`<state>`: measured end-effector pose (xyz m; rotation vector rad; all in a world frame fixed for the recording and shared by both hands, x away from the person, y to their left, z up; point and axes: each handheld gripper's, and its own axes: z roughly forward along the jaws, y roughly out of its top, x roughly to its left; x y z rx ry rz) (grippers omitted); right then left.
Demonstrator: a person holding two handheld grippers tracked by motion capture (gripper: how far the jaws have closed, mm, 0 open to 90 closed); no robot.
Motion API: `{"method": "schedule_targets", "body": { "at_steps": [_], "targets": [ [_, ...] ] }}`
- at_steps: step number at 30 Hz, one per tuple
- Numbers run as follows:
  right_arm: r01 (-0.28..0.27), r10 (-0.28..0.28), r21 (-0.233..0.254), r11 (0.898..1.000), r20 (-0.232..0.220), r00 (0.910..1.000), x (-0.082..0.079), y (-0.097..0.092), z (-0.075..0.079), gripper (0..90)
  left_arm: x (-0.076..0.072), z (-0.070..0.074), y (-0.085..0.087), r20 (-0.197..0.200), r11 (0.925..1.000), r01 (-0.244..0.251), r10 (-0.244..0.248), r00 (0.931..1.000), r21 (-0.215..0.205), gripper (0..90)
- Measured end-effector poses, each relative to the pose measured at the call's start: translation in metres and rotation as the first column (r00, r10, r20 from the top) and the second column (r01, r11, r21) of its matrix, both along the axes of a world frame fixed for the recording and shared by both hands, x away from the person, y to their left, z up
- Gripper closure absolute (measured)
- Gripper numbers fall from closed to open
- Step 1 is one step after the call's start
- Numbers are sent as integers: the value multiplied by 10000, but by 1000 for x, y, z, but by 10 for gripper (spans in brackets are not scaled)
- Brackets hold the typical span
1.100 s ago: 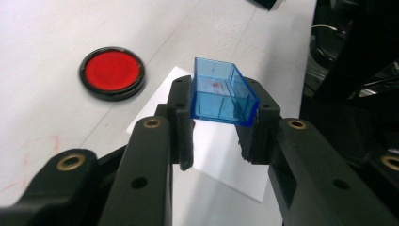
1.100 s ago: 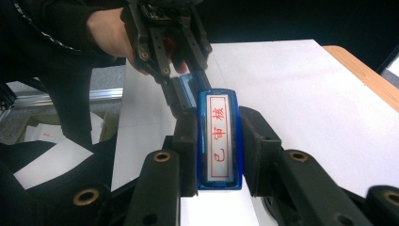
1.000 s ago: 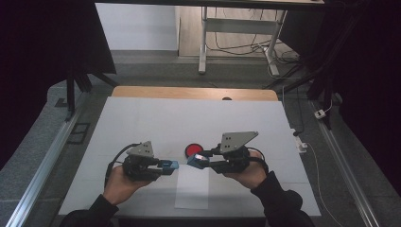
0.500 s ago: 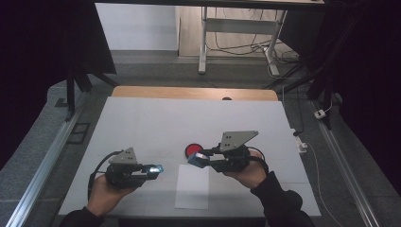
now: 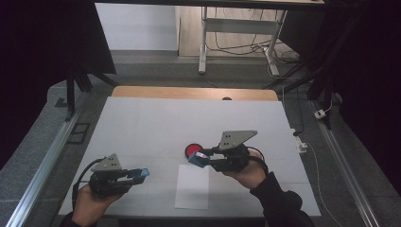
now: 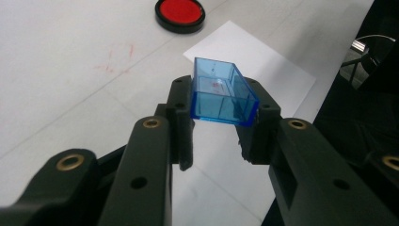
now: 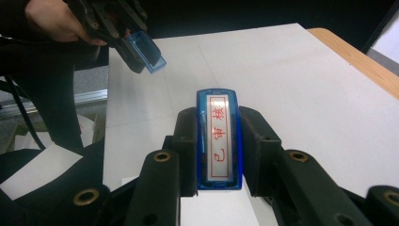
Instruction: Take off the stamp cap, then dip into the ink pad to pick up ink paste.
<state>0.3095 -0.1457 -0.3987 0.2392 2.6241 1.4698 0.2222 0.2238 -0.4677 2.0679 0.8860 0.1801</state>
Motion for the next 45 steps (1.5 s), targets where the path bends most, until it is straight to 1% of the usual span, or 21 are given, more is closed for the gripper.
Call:
{"method": "schedule_targets", "body": {
  "at_steps": [4,13,20,28,34,36,38,40,42,45],
  "targets": [
    [131,-132,-43,9999,-93,9999,1,0,-1,702,-6,-1,8,-69,9996,-240,239,9997,-123,682],
    [532,-538,-179,9984,-321,9980,3,1,-6,702,-15,-5,21,-167,9984,-502,497,9986,-266,681],
    [834,-846,-270,9962,-489,9952,5,1,-9,702,-20,-8,26,-263,9976,-684,681,9973,-113,681],
    [998,-1021,-427,9941,-552,9932,7,0,-12,702,-22,-11,28,-335,9971,-762,762,9965,-1,681],
    [1277,-1304,-500,9906,-565,9898,13,2,-14,702,-21,-13,31,-499,9970,-759,752,9959,-137,681],
    [1378,-1415,-582,9888,-656,9878,16,3,-16,701,-21,-13,31,-500,9972,-737,728,9961,-159,682],
    [1445,-1485,-666,9873,-609,9870,18,4,-18,702,-21,-13,31,-515,9971,-739,730,9960,-158,682],
    [1456,-1494,-629,9873,-604,9869,21,6,-19,702,-21,-13,31,-459,9972,-734,727,9963,-142,681],
    [1508,-1549,-672,9863,-613,9860,24,8,-20,702,-21,-13,31,-283,9974,-718,716,9970,-77,682],
    [1559,-1607,-734,9850,-639,9849,28,11,-21,702,-21,-13,31,-301,9975,-708,705,9971,-91,682]
  ]
}}
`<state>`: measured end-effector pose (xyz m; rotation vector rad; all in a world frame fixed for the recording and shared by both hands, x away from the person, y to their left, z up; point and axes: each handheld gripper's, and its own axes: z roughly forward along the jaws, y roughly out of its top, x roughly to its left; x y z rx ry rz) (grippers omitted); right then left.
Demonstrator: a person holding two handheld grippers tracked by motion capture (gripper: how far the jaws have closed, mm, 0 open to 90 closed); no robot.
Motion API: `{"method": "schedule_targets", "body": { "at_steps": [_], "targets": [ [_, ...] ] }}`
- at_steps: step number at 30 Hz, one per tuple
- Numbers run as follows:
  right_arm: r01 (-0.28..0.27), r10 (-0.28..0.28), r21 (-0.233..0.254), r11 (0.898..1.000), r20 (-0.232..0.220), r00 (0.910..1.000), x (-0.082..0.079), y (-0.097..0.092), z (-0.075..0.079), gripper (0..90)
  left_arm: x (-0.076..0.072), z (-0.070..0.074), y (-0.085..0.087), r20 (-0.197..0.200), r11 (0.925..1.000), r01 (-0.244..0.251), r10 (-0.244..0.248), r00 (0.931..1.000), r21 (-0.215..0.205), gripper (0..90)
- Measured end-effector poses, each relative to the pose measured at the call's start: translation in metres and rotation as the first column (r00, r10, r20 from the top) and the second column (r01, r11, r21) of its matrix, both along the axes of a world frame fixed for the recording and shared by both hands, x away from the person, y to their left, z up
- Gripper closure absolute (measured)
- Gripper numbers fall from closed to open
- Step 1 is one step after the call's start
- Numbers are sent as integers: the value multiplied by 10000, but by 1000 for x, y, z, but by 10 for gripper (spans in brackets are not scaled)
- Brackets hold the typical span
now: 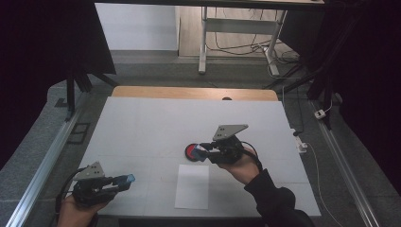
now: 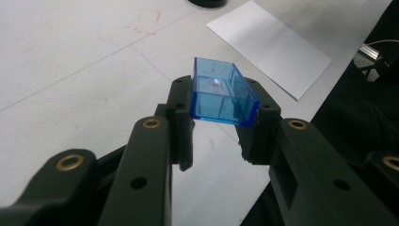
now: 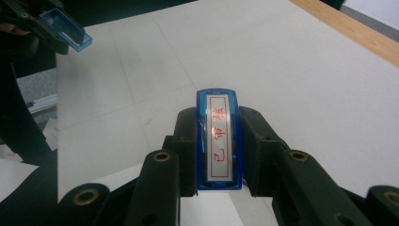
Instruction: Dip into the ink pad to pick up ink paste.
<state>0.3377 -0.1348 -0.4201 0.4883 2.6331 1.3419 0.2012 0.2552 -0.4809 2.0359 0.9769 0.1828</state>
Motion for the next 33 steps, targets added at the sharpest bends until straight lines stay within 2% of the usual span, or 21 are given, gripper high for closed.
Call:
{"method": "schedule_targets", "body": {
  "at_steps": [14,21,29,33],
  "targets": [
    [553,-550,-715,9959,58,9985,24,16,-15,702,1,-1,0,-141,10000,-70,71,9999,38,681],
    [688,-703,-1095,9916,-91,9975,37,27,-24,702,2,-1,-2,-226,9998,-112,116,9997,173,682],
    [997,-1055,-1654,9812,-267,9941,51,33,-39,703,3,-2,-2,-346,9996,-187,194,9992,222,681],
    [1048,-1138,-1718,9795,-430,9926,57,34,-45,703,4,-2,-5,-374,9985,-229,248,9990,497,681]
  ]
}}
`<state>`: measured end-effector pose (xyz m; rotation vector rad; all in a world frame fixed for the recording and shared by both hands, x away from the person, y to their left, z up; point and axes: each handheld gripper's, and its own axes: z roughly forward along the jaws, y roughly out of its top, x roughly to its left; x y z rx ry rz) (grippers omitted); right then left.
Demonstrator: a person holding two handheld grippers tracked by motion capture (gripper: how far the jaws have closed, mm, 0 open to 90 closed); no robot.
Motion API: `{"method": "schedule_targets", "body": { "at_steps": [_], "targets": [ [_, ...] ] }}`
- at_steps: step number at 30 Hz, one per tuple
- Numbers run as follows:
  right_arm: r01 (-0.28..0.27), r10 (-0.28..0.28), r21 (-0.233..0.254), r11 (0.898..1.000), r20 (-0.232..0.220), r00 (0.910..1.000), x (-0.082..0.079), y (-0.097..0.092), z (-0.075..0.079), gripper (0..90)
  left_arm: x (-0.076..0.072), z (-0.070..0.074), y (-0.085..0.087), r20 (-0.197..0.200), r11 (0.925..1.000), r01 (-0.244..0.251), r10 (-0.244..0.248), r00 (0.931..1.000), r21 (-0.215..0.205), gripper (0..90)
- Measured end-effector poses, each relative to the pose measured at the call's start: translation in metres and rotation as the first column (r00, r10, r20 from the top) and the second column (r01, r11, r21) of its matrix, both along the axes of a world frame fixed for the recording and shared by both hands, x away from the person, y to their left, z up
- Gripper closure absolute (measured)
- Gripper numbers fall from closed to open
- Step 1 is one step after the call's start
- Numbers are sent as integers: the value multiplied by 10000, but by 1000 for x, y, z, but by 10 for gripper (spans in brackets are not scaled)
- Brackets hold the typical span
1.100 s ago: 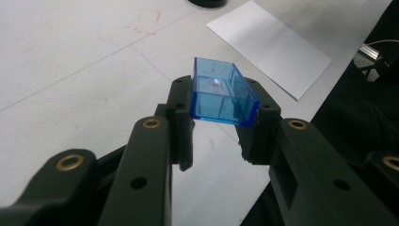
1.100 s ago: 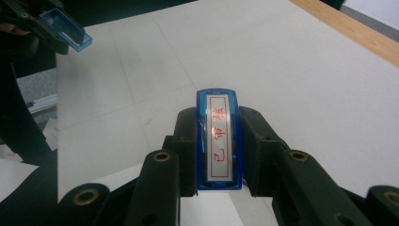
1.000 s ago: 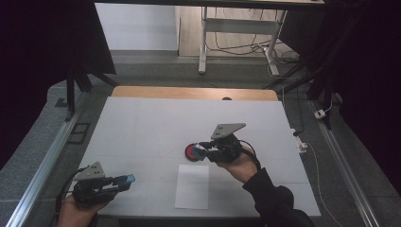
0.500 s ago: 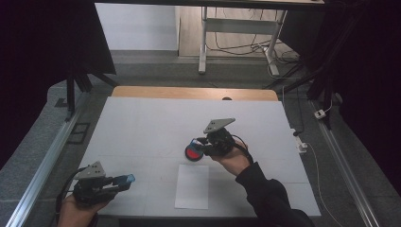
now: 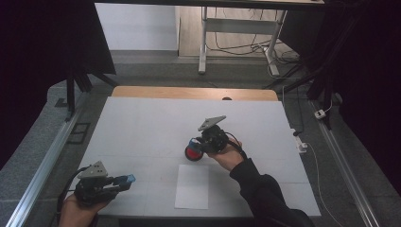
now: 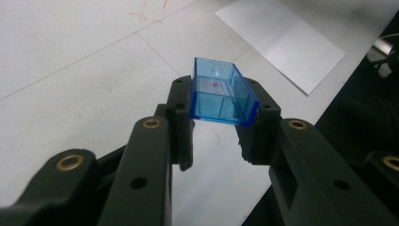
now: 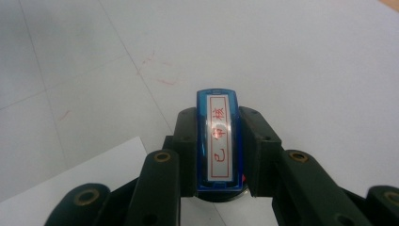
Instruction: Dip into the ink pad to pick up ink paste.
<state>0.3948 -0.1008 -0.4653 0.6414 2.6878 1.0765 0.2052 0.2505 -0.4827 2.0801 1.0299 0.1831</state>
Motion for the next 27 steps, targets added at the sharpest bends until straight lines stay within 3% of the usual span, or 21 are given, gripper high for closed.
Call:
{"method": "schedule_targets", "body": {
  "at_steps": [13,27],
  "targets": [
    [111,-120,-581,9983,-162,9998,8,8,-14,703,2,-1,-2,-224,9997,-133,138,9997,206,681],
    [392,-422,-444,9982,-699,9967,14,9,-15,708,3,-1,-1,-322,9999,-110,114,9994,132,682]
  ]
}}
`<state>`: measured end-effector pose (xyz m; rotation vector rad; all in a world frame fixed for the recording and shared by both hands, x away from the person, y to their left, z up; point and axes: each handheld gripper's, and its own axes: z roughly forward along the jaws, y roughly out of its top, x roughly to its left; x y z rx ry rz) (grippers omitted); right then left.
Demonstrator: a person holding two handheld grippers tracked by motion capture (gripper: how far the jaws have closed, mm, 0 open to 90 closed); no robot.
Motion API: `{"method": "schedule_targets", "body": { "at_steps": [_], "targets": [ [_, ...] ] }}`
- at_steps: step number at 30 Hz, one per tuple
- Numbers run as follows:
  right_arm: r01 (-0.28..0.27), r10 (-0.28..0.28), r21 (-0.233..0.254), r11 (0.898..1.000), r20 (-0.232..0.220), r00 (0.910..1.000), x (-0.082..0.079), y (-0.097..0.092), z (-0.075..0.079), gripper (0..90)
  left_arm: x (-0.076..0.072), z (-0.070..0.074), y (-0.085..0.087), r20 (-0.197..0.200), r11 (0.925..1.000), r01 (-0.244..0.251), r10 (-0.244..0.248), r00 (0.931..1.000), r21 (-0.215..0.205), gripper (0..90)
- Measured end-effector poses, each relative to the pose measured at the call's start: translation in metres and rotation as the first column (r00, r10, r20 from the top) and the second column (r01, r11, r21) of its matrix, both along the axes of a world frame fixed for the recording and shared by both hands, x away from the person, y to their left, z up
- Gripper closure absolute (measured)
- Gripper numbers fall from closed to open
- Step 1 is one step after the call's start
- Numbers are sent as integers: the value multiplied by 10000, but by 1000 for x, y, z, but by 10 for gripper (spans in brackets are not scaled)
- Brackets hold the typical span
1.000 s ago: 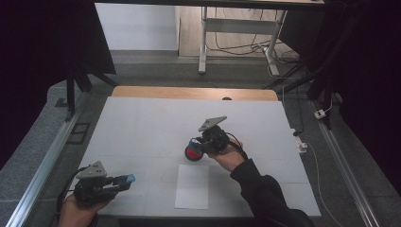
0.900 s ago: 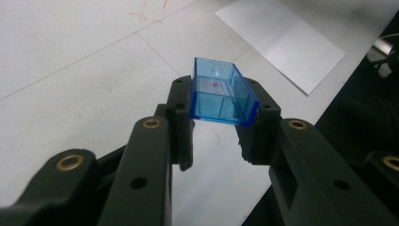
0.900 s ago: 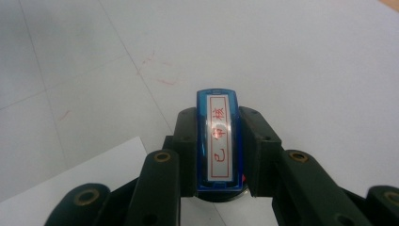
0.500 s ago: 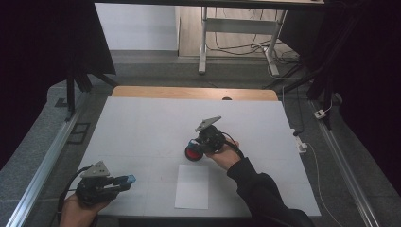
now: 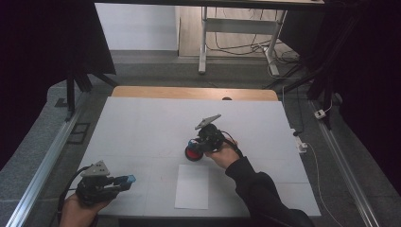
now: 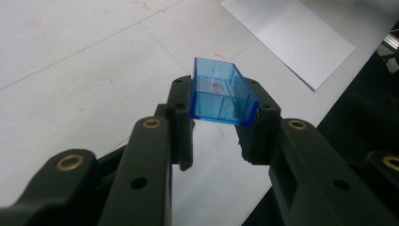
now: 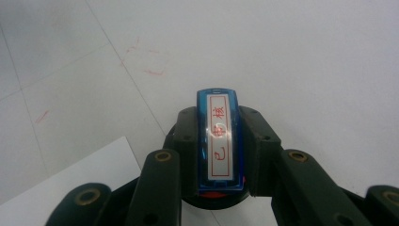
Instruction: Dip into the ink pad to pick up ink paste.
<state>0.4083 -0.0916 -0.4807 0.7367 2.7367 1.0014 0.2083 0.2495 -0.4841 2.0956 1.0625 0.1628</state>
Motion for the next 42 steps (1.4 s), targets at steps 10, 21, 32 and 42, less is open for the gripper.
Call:
{"method": "schedule_targets", "body": {
  "at_steps": [10,21,32,42],
  "targets": [
    [-177,230,-646,9978,826,9963,-10,8,0,710,0,0,0,-14,10000,10,-10,10000,-7,682],
    [-55,65,-182,9998,533,9986,-7,3,-2,709,0,0,0,-18,10000,42,-42,10000,-24,682],
    [66,-68,547,9985,32,10000,0,-6,-5,708,0,0,0,-25,10000,40,-40,10000,-53,682],
    [-61,64,-48,10000,711,9974,-9,0,-1,704,0,0,1,-16,9999,23,-23,10000,-100,682]
  ]
}}
